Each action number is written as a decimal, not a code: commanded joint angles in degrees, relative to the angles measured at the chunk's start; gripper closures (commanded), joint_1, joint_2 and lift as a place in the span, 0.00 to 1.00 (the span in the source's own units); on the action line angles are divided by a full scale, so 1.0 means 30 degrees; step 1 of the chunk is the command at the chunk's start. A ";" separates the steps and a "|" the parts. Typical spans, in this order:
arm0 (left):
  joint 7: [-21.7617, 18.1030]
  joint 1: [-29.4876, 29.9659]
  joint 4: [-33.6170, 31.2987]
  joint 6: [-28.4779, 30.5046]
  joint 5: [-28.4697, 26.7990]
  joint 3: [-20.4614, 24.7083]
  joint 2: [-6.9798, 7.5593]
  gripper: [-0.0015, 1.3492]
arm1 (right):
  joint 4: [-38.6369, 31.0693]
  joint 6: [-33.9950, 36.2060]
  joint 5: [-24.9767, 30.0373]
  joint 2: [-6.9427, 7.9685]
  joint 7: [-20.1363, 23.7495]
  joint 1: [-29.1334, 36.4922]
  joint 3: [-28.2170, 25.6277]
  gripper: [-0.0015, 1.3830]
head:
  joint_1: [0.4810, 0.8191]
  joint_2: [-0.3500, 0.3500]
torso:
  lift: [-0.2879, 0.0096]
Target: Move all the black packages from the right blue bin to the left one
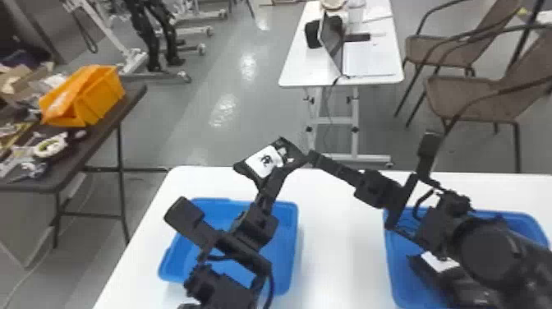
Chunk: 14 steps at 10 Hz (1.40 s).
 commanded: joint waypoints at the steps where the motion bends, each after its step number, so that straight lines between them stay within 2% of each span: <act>1: 0.0261 0.0139 -0.0044 -0.1130 -0.0240 -0.0379 0.0135 0.91 | -0.0052 0.0000 0.0003 -0.0024 0.0001 0.0034 0.0025 0.92 | 0.63 0.84 | 0.82; 2: 0.0291 0.0110 -0.0044 -0.1247 -0.0386 -0.0409 0.0194 0.91 | 0.0036 0.0000 -0.0114 -0.0024 0.0001 0.0063 0.0025 0.66 | 0.63 0.85 | 0.82; 3: 0.0320 0.0198 -0.0044 -0.1306 -0.0943 -0.0087 0.0282 0.91 | -0.0198 0.0000 0.0325 -0.0024 0.0030 0.0268 -0.0210 0.22 | 0.63 0.85 | 0.82; 4: 0.0642 0.0666 0.0073 -0.1511 -0.2584 0.0617 0.0282 0.91 | -0.0901 0.0000 0.1849 -0.0024 0.0001 0.0679 -0.0942 0.01 | 0.63 0.86 | 0.82; 6: 0.0701 0.2073 0.0601 -0.0984 -0.6656 0.2462 0.0106 0.91 | -0.3069 0.0704 0.5218 -0.0141 0.0001 0.2173 -0.2671 0.16 | 0.63 0.89 | 0.82; 7: 0.0466 0.2922 0.0835 -0.0603 -0.8502 0.3165 0.0106 0.91 | -0.3831 0.0938 0.6214 -0.0141 0.0001 0.3052 -0.3257 0.21 | 0.63 0.90 | 0.82; 9: -0.0295 0.4123 0.0864 0.0803 -1.2105 0.4074 0.0047 0.91 | -0.5149 0.0879 0.7825 0.0152 0.0001 0.4546 -0.4399 0.23 | 0.63 0.92 | 0.82; 10: -0.1438 0.4035 0.0806 0.1770 -1.3892 0.4367 -0.0041 0.83 | -0.5530 0.0352 0.8235 0.0298 0.0030 0.5102 -0.4897 0.23 | 0.63 0.92 | 0.82; 11: -0.2786 0.3801 0.0806 0.2298 -1.5416 0.4660 -0.0246 0.41 | -0.5853 -0.0146 0.8353 0.0328 0.0089 0.5513 -0.5190 0.23 | 0.63 0.92 | 0.82; 12: -0.4778 0.3244 0.0747 0.3880 -1.6060 0.5216 -0.0685 0.02 | -0.6468 0.0000 0.8851 0.0328 0.0089 0.5923 -0.5542 0.23 | 0.63 0.87 | 0.82; 13: -0.6301 0.2951 0.0571 0.4407 -1.6939 0.5861 -0.1212 0.01 | -0.6819 0.0088 0.8968 0.0328 0.0089 0.6333 -0.5717 0.23 | 0.63 0.86 | 0.82; 14: -0.6594 0.3039 0.0396 0.4026 -1.7349 0.6300 -0.1828 0.14 | -0.7288 0.0469 0.9349 0.0328 0.0089 0.6890 -0.5952 0.23 | 0.63 0.83 | 0.82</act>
